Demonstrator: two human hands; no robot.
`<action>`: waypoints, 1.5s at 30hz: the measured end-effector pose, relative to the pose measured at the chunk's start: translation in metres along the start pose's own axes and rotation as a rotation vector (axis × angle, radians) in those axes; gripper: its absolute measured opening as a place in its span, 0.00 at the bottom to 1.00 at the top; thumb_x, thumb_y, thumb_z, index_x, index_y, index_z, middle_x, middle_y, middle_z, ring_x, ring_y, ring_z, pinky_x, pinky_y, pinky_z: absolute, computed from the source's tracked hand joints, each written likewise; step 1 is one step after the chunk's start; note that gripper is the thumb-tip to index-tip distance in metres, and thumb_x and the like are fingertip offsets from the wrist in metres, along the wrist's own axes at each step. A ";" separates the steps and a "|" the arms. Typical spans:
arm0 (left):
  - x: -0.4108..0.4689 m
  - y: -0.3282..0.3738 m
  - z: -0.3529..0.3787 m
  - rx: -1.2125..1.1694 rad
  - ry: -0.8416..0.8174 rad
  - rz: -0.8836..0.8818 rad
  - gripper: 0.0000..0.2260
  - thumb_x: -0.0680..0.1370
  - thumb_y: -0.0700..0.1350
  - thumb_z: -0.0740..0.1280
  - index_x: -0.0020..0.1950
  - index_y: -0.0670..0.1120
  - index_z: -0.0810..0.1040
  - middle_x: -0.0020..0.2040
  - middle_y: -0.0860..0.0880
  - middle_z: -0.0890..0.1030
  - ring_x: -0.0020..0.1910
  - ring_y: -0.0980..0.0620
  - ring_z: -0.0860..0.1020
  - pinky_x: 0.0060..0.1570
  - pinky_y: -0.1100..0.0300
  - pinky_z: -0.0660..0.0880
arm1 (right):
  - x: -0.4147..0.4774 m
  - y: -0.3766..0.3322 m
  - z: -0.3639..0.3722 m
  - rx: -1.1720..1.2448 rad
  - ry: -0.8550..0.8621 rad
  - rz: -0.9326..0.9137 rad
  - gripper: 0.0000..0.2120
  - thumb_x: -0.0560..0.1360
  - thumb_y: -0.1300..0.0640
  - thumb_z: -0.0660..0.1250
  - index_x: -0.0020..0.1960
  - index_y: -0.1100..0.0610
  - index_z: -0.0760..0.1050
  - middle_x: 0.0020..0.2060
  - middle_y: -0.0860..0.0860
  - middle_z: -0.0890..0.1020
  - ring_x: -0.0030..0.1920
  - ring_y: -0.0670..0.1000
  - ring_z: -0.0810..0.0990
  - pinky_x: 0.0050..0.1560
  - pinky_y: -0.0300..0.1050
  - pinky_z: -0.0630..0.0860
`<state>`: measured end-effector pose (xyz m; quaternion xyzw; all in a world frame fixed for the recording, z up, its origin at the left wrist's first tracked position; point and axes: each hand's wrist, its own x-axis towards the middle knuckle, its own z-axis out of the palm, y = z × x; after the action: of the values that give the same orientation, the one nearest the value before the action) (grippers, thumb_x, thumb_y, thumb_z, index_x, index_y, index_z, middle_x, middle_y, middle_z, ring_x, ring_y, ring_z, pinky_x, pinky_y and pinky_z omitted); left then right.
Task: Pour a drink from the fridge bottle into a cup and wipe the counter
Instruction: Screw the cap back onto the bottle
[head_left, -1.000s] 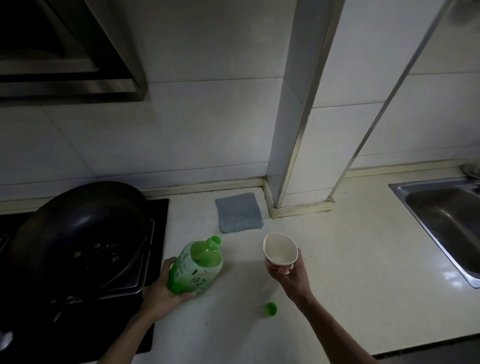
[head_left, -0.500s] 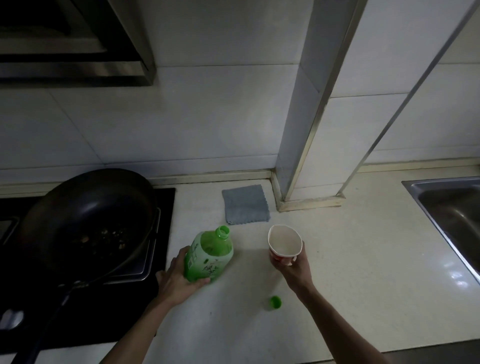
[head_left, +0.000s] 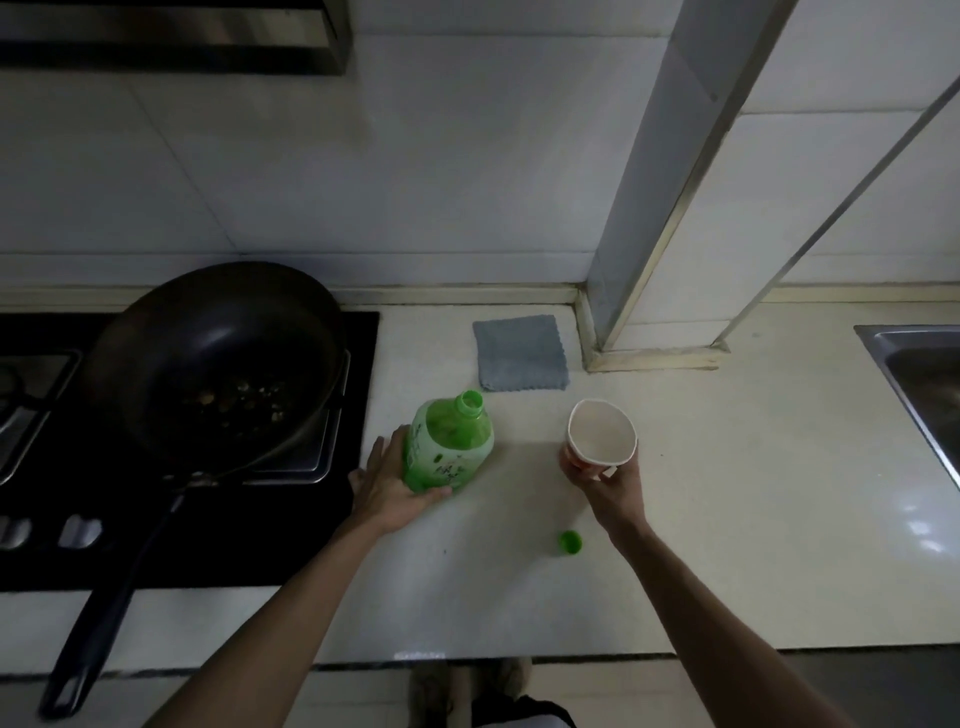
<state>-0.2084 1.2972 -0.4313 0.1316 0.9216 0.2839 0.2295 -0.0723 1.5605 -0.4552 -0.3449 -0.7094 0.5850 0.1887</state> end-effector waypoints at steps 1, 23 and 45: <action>-0.001 0.001 0.000 -0.008 0.010 0.002 0.44 0.65 0.62 0.75 0.74 0.52 0.56 0.72 0.50 0.65 0.75 0.48 0.58 0.69 0.44 0.56 | -0.001 0.000 0.000 -0.004 0.007 -0.003 0.31 0.66 0.65 0.79 0.60 0.43 0.68 0.52 0.40 0.77 0.51 0.37 0.78 0.49 0.39 0.76; -0.012 -0.005 0.036 -0.300 -0.022 -0.003 0.36 0.53 0.63 0.77 0.58 0.54 0.74 0.52 0.54 0.82 0.53 0.52 0.81 0.53 0.51 0.80 | -0.070 0.021 -0.009 -0.936 -0.338 -0.054 0.25 0.75 0.41 0.68 0.61 0.55 0.66 0.54 0.54 0.79 0.47 0.53 0.77 0.44 0.43 0.76; -0.021 0.053 -0.030 -0.388 -0.085 0.423 0.38 0.61 0.51 0.81 0.68 0.53 0.69 0.62 0.58 0.76 0.58 0.61 0.76 0.55 0.63 0.75 | -0.053 -0.175 0.063 -0.348 -0.375 -0.628 0.13 0.70 0.59 0.76 0.44 0.50 0.72 0.45 0.47 0.83 0.45 0.46 0.78 0.43 0.34 0.74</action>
<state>-0.1991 1.3182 -0.3715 0.2865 0.7917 0.4906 0.2245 -0.1251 1.4650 -0.2956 -0.0255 -0.8908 0.4228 0.1646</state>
